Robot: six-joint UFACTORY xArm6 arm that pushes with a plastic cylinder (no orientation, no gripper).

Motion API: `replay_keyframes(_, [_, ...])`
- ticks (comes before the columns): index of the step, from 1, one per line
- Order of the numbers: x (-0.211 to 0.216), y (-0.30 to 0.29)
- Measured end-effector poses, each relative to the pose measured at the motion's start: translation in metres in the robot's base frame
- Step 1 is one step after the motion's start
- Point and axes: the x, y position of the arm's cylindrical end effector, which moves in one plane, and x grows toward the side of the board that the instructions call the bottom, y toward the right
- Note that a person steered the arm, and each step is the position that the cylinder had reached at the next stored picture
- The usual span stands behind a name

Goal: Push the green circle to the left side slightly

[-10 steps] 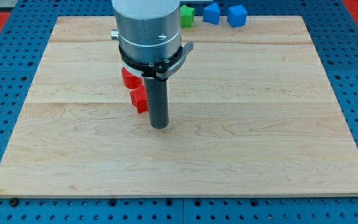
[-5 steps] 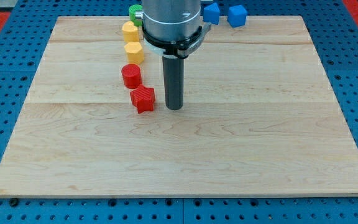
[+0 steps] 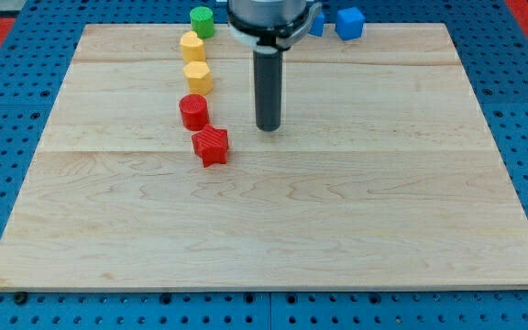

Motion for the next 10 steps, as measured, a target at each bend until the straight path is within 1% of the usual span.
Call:
replay_keyframes(2, [-0.08,-0.008])
replay_keyframes(3, [-0.11,-0.018])
replay_keyframes(5, [-0.144,-0.075])
replay_keyframes(7, [-0.174,-0.069])
replay_keyframes(8, [-0.196,-0.064])
replay_keyframes(10, [-0.196,-0.06])
